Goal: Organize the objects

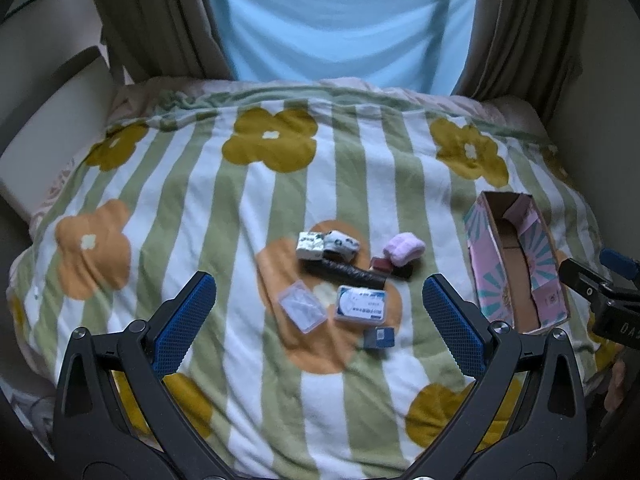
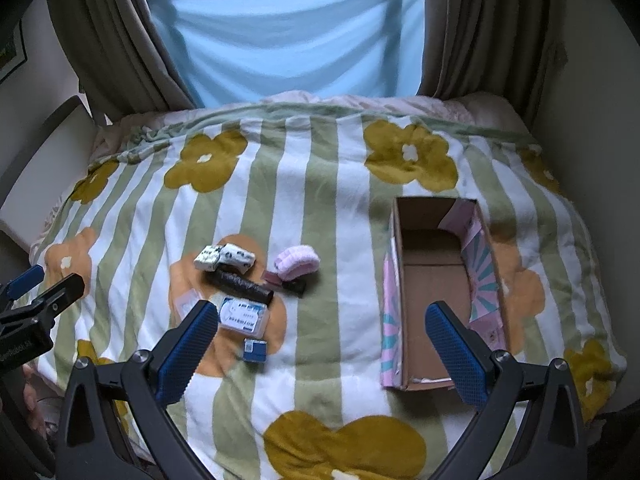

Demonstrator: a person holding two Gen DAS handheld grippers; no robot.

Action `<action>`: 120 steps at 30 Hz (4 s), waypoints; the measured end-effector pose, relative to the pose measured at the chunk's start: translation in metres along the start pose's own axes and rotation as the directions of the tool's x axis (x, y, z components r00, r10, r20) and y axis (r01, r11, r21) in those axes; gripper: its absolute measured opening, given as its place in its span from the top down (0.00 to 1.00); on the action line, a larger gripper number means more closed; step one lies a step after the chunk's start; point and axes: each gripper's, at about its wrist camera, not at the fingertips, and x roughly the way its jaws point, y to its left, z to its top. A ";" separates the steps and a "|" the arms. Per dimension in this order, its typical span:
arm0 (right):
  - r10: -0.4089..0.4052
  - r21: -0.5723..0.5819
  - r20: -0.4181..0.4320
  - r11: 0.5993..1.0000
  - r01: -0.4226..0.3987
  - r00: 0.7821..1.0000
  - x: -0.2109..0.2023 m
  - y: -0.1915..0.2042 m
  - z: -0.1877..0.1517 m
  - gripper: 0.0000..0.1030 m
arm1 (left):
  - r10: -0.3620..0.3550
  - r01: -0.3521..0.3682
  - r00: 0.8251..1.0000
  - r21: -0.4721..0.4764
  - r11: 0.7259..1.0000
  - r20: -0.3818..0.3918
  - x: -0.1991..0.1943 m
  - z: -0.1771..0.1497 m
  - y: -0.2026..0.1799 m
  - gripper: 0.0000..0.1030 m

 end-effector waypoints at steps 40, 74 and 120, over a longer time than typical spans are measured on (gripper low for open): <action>0.024 0.239 -0.522 0.964 0.119 0.853 0.299 0.098 -0.043 0.00 | -0.088 0.271 0.926 0.482 0.833 -0.368 0.289 -0.098 0.028 0.01; 0.028 0.162 -0.414 0.986 0.043 0.910 0.129 0.057 -0.033 0.13 | -0.164 0.290 0.922 0.345 0.893 -0.350 0.235 -0.051 0.041 0.21; -0.056 0.126 -0.106 0.990 0.069 0.993 -0.018 -0.101 0.007 0.13 | -0.210 0.229 0.972 0.223 0.948 -0.104 0.058 0.053 -0.167 0.20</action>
